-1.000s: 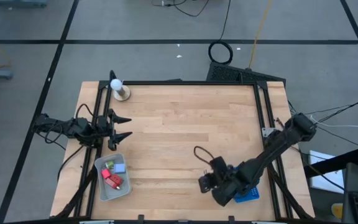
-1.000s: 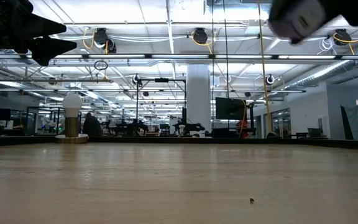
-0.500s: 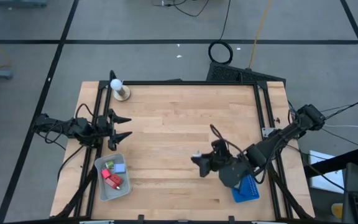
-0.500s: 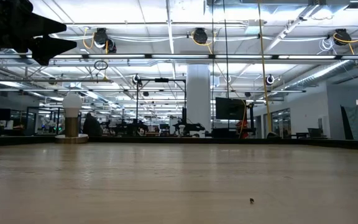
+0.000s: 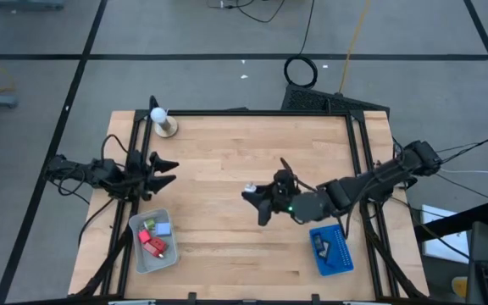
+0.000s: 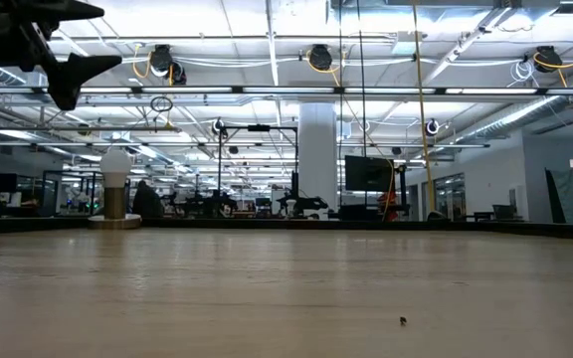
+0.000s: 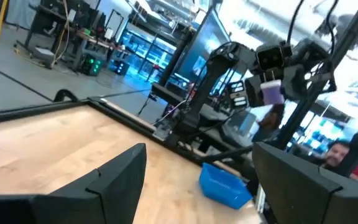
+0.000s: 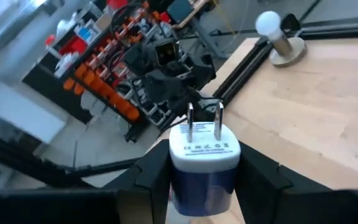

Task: Pick & Place Office items
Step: Put the violet power adapter into the gray bin

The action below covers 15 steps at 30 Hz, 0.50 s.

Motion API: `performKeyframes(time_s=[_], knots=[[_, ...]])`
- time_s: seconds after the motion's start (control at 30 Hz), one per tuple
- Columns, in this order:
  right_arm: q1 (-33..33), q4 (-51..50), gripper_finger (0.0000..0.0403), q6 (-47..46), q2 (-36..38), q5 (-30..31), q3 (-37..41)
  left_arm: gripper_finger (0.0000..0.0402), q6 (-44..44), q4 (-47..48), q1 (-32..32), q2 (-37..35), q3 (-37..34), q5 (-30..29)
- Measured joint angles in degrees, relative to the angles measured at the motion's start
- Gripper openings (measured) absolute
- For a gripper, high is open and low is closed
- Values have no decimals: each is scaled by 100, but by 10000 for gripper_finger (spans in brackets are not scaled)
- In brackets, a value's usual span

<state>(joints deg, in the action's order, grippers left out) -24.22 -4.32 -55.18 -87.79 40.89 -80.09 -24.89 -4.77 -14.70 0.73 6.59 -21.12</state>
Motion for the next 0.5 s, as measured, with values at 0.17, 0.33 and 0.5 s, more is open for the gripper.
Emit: performKeyframes(time_s=[0.17,0.33,0.5], knots=[[238,7,128,664,0,-407,0,294,-390,-95,0,0,0,-173],[393,-27,128,1096,0,-554,0,294,-632,-108,0,0,0,-775],[545,-24,128,1325,0,-850,0,294,-641,48,0,4,0,-526]])
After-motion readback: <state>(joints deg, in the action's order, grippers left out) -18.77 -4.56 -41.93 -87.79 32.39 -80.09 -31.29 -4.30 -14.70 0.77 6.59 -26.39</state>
